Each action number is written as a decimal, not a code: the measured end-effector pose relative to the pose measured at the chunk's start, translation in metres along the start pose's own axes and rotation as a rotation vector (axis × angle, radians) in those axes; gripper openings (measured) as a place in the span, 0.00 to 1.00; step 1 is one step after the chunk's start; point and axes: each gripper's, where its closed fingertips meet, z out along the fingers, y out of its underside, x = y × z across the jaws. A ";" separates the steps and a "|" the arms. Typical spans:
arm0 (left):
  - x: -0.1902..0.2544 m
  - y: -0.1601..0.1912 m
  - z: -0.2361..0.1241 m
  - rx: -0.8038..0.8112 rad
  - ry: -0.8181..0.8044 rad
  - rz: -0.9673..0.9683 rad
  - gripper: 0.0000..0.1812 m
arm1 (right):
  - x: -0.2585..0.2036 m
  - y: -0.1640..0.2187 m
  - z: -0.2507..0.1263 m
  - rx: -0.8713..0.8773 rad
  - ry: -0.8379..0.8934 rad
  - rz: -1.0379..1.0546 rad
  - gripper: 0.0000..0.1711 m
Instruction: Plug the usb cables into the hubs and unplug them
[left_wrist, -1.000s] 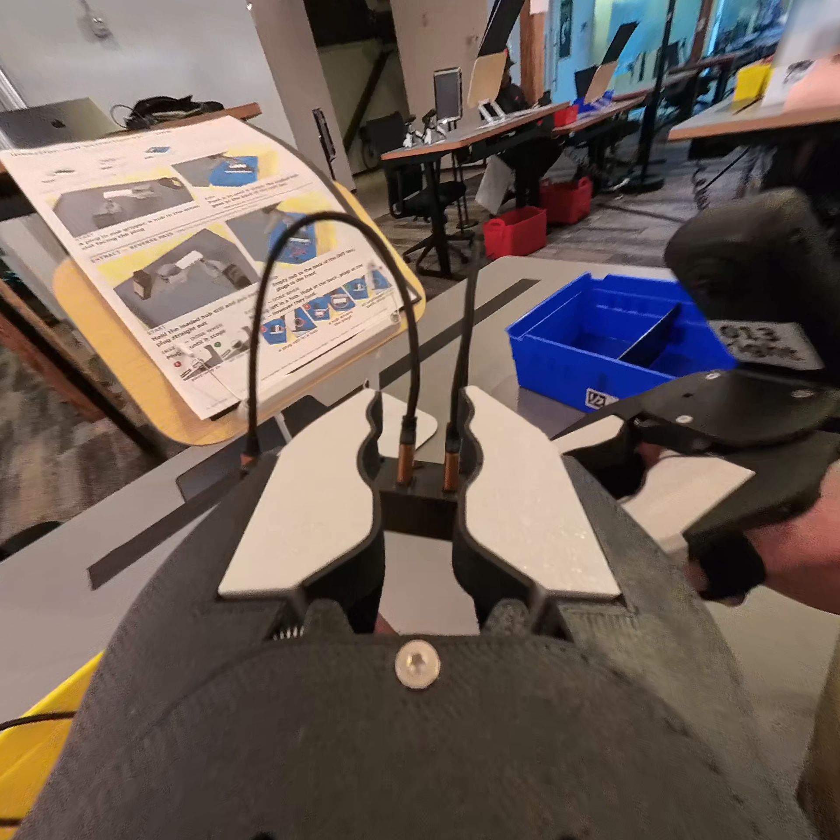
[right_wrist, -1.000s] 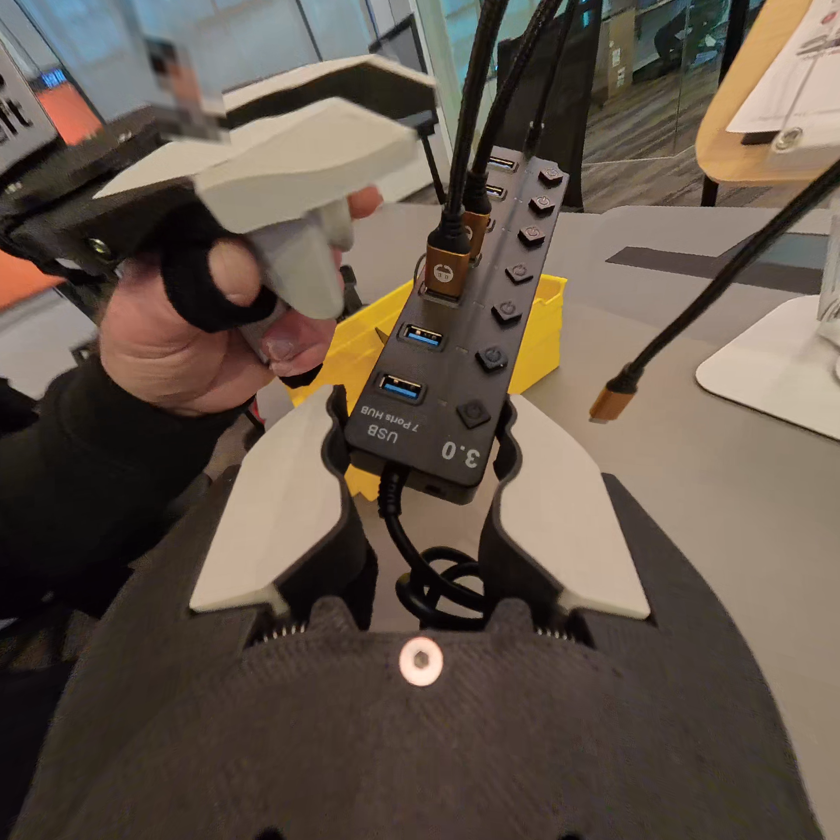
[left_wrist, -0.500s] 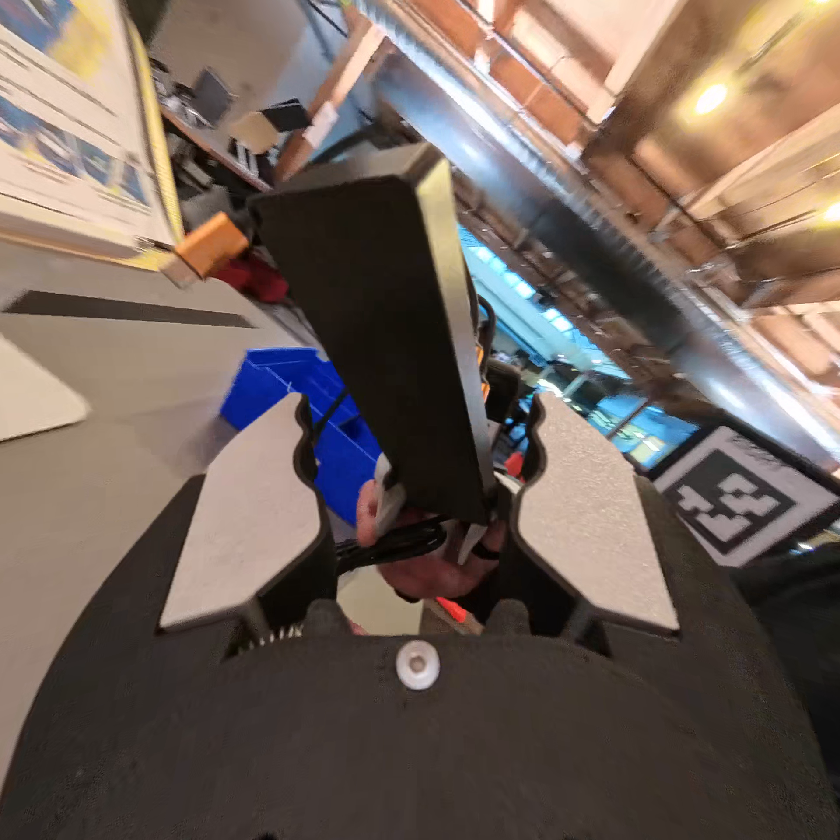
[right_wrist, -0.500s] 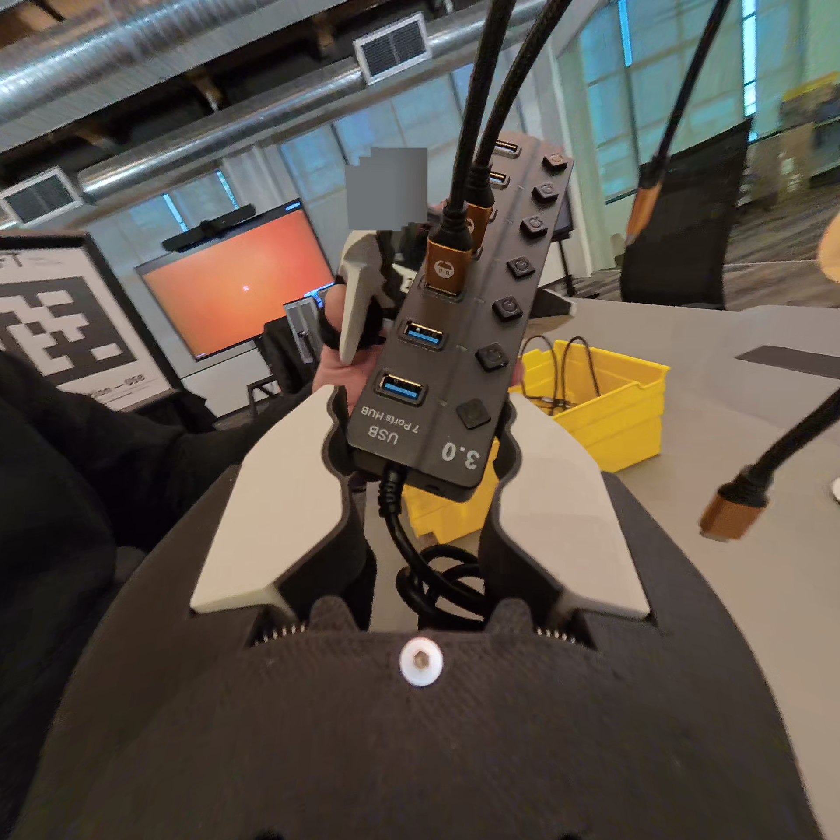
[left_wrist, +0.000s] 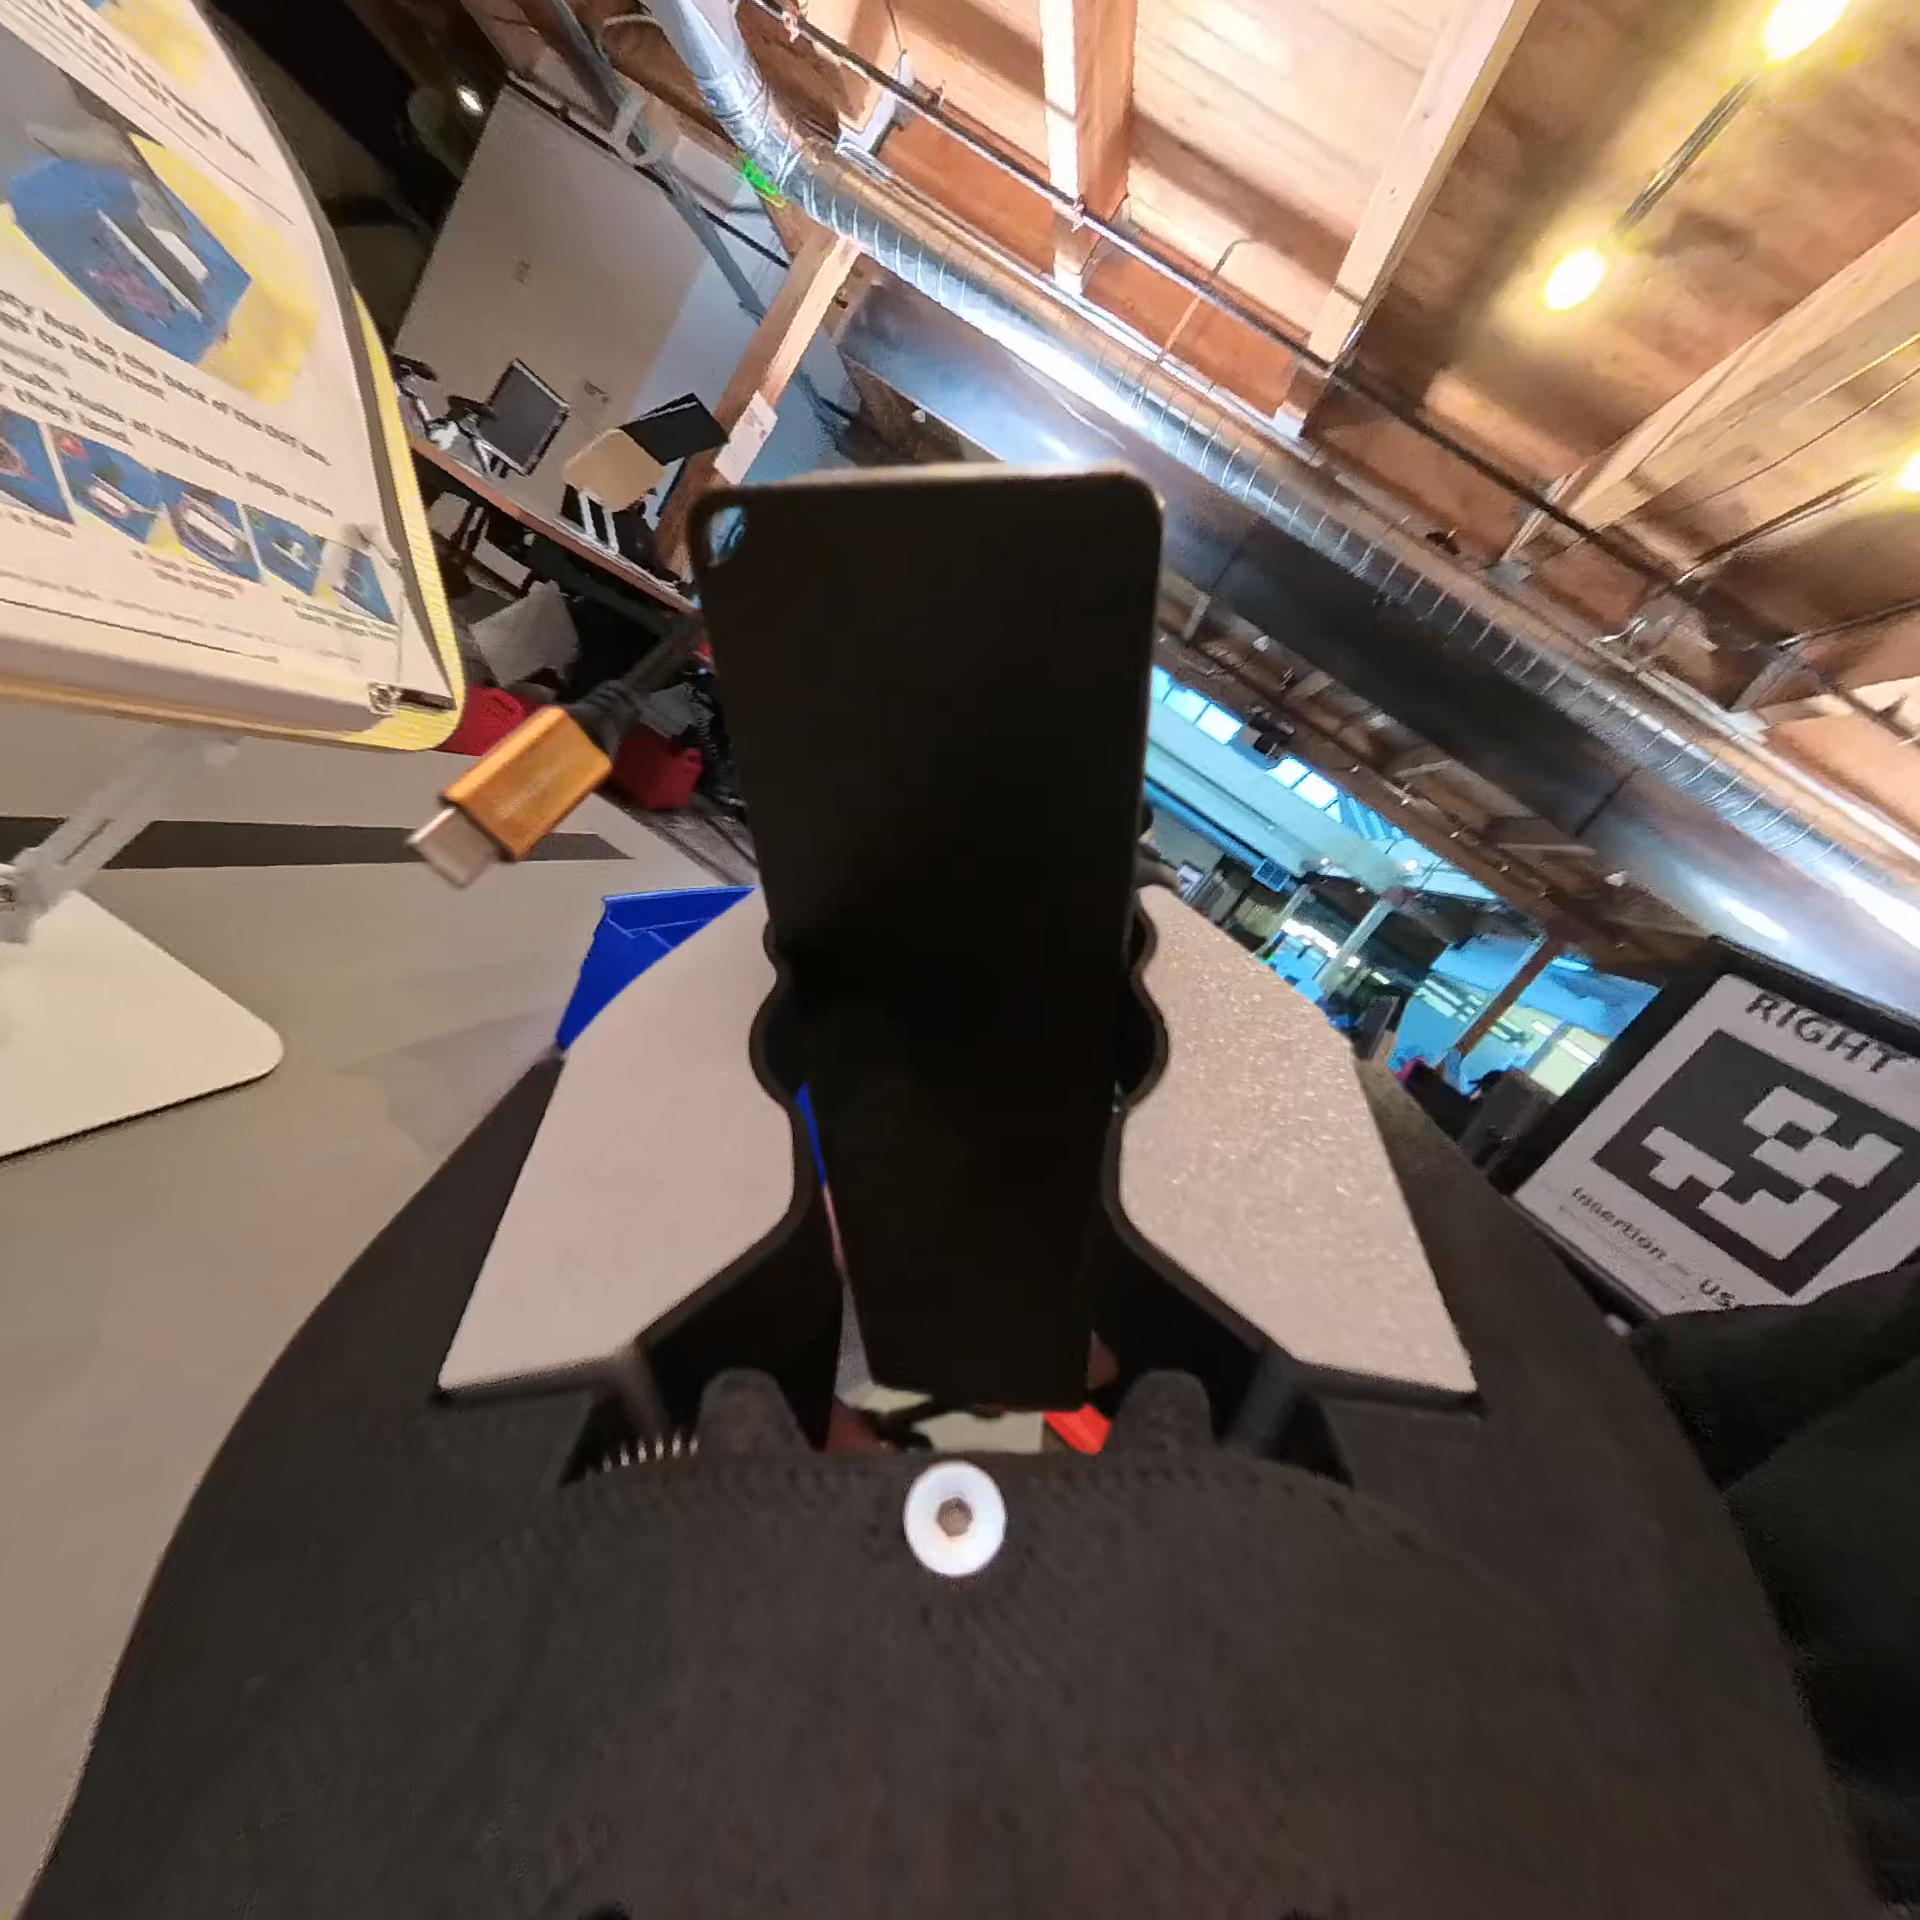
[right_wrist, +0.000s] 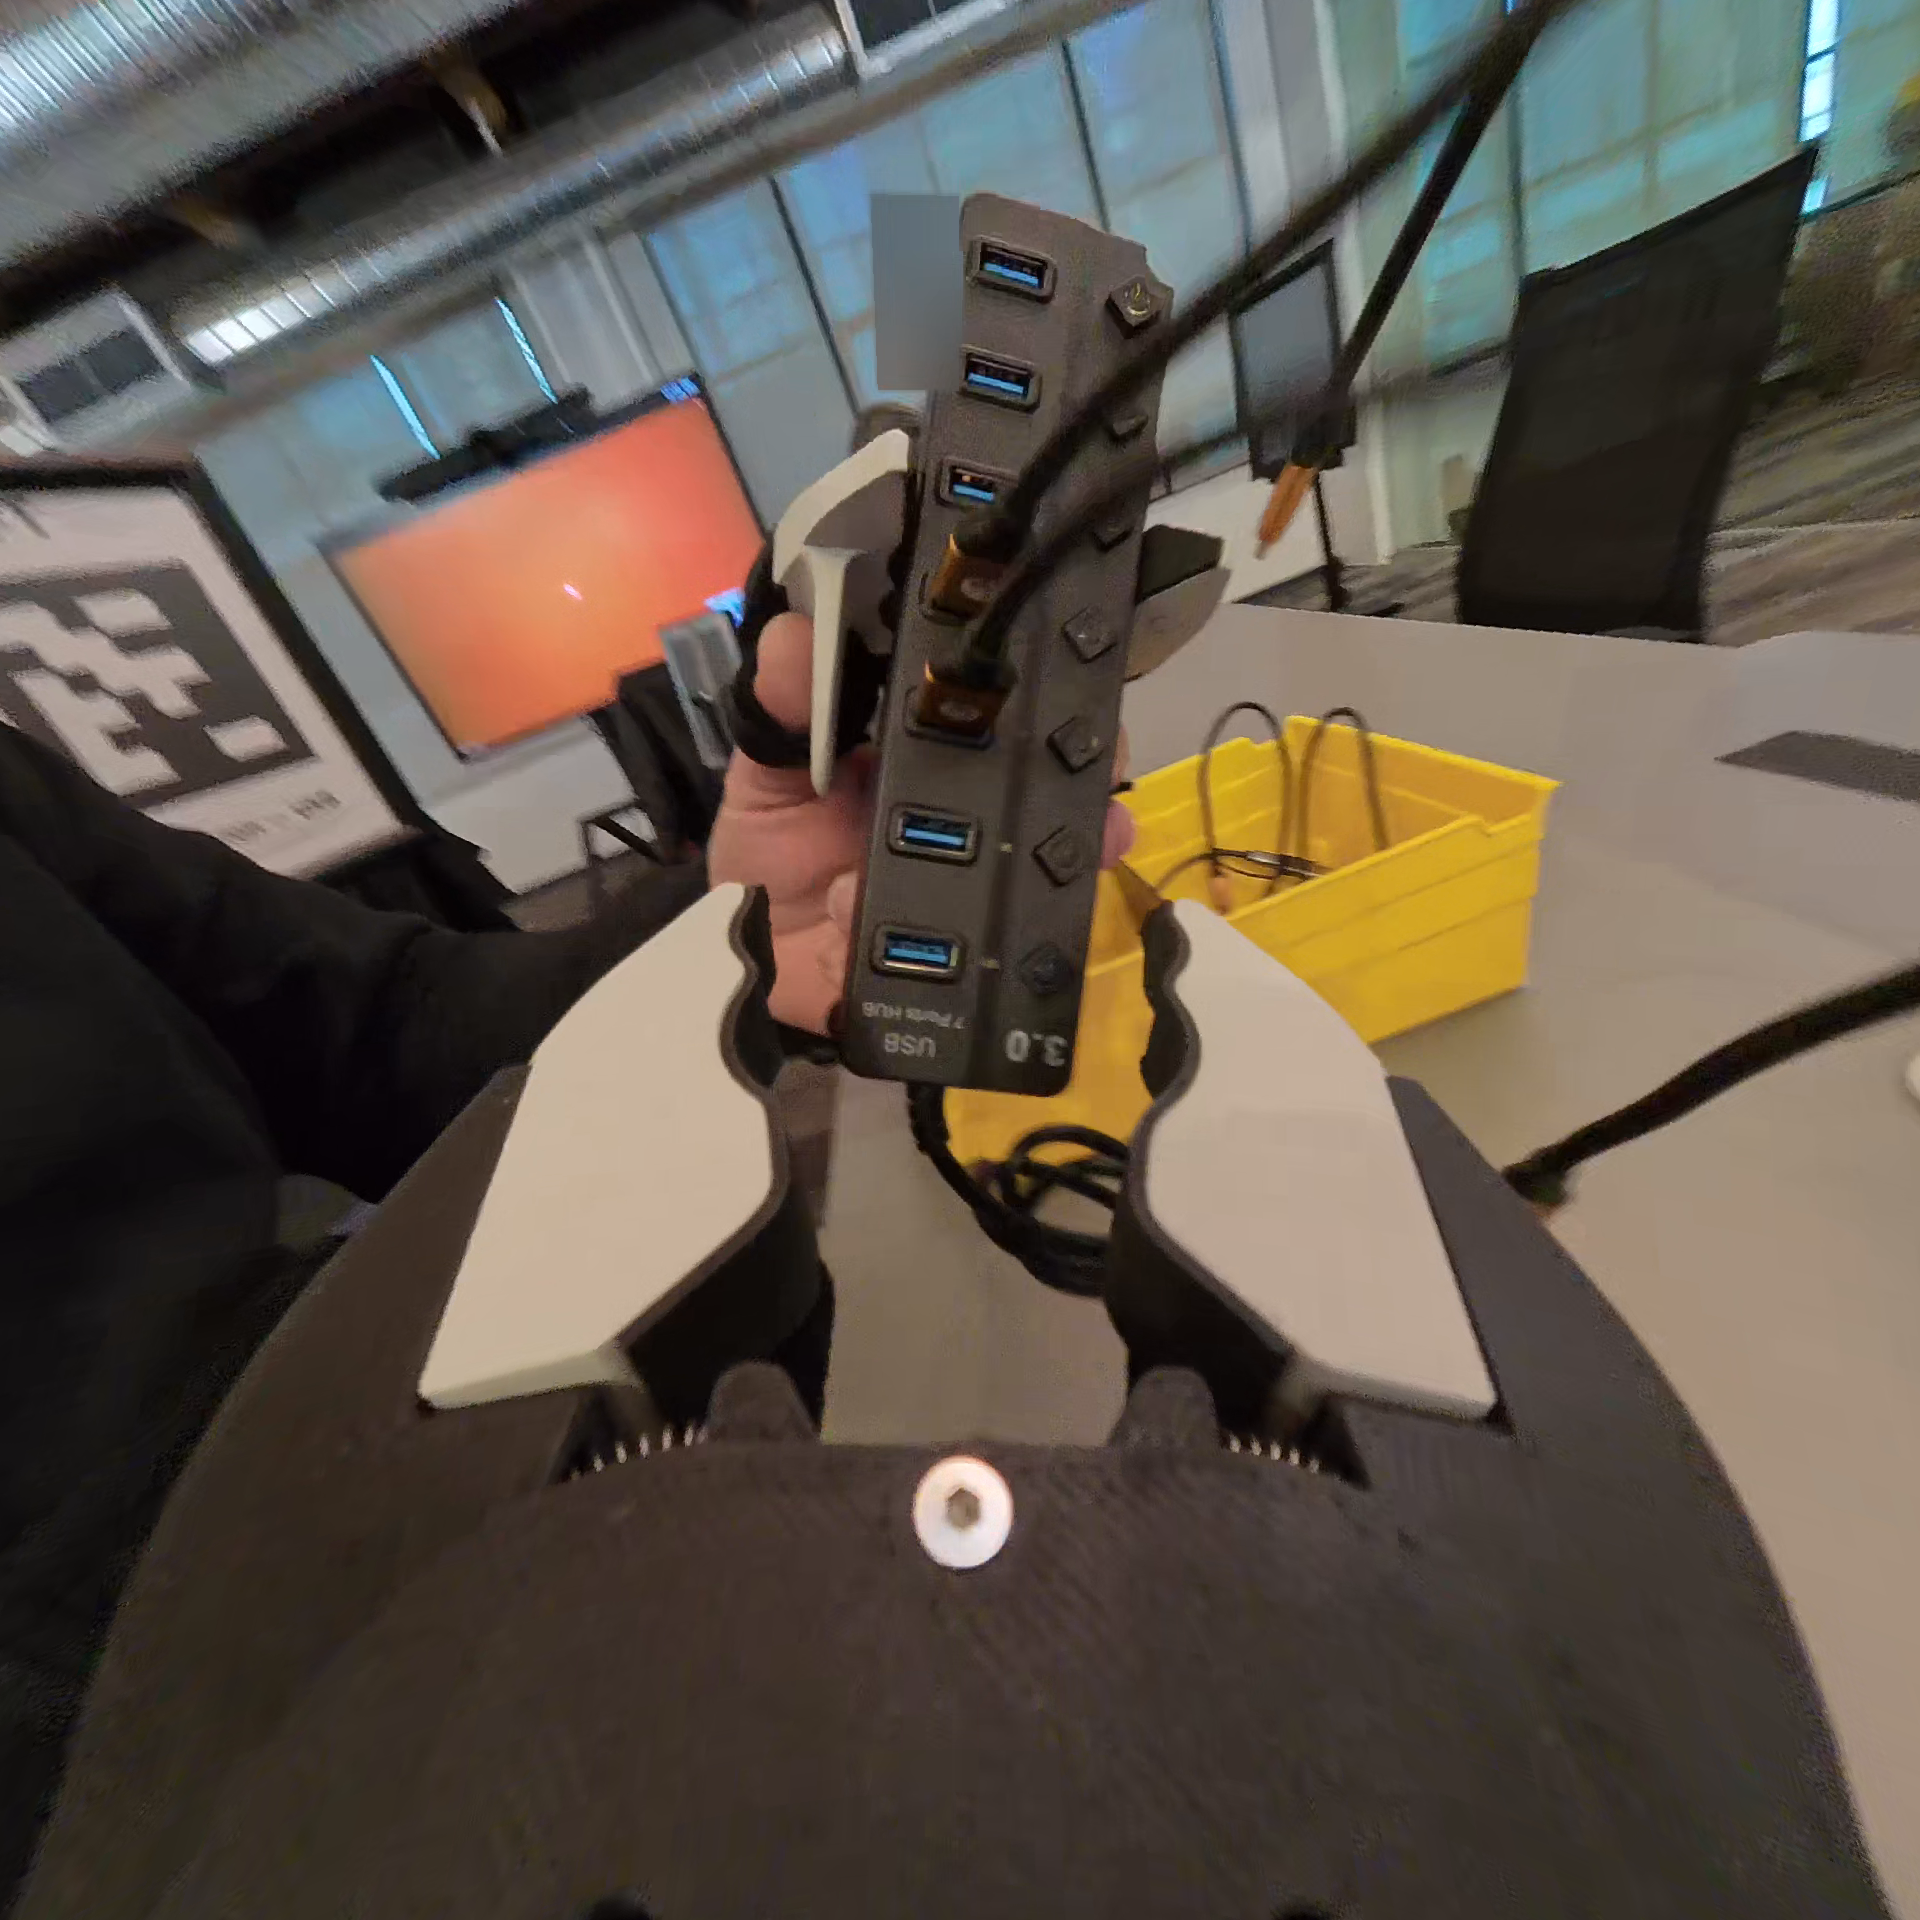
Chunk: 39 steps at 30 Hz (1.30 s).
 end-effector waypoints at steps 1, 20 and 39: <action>0.000 0.000 -0.001 -0.010 -0.004 0.011 0.32 | 0.002 -0.002 -0.004 -0.024 0.033 -0.055 0.37; -0.003 0.046 0.021 -0.240 -0.134 0.111 0.32 | 0.018 -0.010 -0.019 -0.564 0.640 -1.229 0.06; 0.001 0.056 0.018 -0.336 -0.084 0.084 0.31 | 0.010 -0.006 -0.023 -0.661 0.597 -1.308 0.04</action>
